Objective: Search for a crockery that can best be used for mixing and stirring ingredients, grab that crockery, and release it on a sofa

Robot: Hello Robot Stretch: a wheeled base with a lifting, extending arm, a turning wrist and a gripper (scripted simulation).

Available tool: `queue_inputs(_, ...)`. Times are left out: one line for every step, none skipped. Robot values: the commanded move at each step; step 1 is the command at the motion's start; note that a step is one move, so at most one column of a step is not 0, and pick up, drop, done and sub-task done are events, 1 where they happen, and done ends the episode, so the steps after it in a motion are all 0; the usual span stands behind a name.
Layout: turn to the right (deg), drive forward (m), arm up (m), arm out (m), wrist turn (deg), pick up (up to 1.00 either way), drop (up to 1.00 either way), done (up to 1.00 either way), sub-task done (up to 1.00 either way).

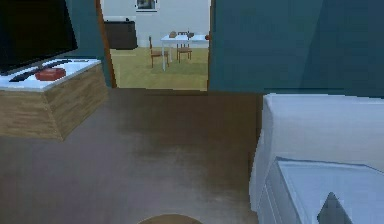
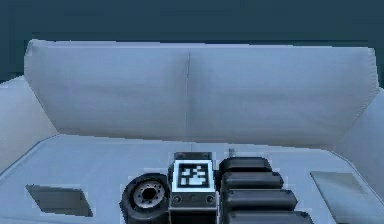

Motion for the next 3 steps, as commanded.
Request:
queue_inputs(0.0,0.0,0.0,0.32,0.0,0.0,0.0,0.0,0.0)
queue_inputs(0.0,0.0,0.0,0.0,45.0,0.0,0.0,0.0,0.0)
queue_inputs(0.0,0.0,0.0,0.0,45.0,0.0,0.0,0.0,0.0)
